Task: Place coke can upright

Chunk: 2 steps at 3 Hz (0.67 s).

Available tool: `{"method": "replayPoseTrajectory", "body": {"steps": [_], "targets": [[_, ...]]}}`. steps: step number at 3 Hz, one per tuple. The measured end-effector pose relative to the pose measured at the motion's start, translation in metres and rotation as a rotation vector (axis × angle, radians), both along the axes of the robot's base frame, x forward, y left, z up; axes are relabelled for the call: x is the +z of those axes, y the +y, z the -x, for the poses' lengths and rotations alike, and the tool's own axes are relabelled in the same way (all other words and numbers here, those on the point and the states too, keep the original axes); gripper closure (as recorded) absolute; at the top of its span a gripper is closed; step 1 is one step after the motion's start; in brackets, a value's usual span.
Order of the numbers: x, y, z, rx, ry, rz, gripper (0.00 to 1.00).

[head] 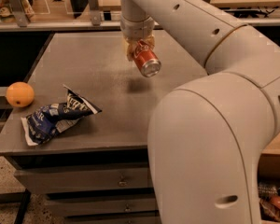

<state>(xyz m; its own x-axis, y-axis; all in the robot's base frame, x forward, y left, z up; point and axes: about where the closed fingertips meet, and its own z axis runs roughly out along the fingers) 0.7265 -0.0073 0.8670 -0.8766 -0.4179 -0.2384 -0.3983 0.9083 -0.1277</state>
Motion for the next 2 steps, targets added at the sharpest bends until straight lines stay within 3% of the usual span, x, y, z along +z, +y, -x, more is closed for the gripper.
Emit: {"method": "replayPoseTrajectory", "body": {"steps": [2], "targets": [[0.0005,-0.0002,-0.0034,0.005,-0.033,-0.028,1.00]]}}
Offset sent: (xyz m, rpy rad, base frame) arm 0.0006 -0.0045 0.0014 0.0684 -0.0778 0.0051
